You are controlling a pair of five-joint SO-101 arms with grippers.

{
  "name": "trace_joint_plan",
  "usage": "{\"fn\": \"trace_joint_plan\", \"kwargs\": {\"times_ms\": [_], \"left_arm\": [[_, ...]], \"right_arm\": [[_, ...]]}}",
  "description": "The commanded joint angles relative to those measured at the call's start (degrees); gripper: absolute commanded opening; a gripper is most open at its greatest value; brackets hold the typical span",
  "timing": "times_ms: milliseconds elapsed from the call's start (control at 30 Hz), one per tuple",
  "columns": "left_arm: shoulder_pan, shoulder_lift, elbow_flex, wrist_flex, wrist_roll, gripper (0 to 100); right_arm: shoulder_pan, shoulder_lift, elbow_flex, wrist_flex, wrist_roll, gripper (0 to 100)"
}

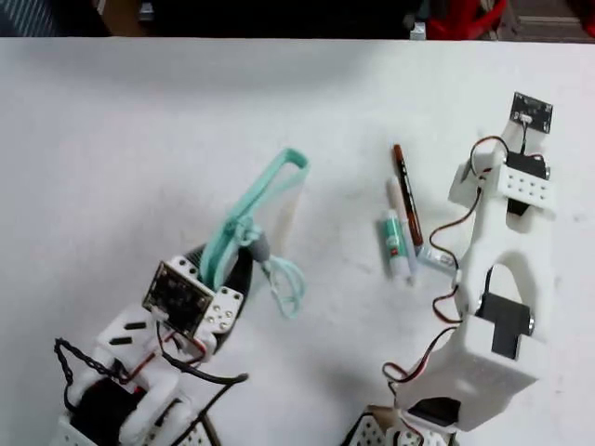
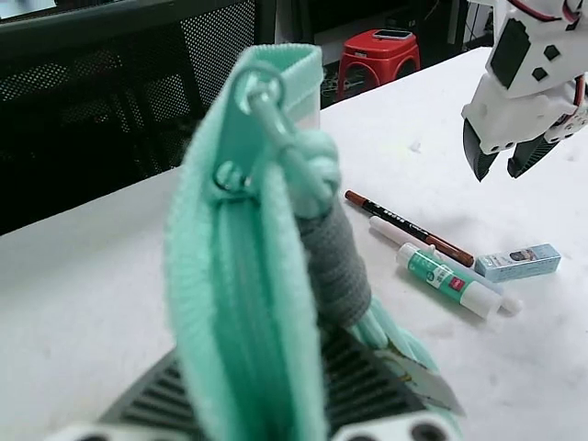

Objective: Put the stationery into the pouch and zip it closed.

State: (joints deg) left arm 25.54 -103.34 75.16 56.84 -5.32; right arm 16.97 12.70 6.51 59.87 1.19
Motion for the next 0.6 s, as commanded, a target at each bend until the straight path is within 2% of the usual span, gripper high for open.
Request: {"fn": "trace_joint_plan", "kwargs": {"times_ms": [0,100,267,467,567], "left_arm": [[-0.31,0.84,0.18,-0.53,-0.53,2],[-0.31,0.84,0.18,-0.53,-0.53,2],[-0.31,0.84,0.44,-1.23,-0.53,2],[-0.4,0.84,1.14,-1.23,-0.26,2],[-0.4,0.84,1.14,-1.05,-0.26,2]], "right_arm": [[-0.92,2.15,-2.81,-0.57,0.79,24.1],[-0.66,5.93,-2.99,1.71,1.85,28.5],[-1.1,4.79,-7.65,12.79,15.03,24.2],[0.22,1.71,-6.68,16.31,46.95,23.3],[0.75,-1.19,-4.66,19.91,57.93,23.3]]}}
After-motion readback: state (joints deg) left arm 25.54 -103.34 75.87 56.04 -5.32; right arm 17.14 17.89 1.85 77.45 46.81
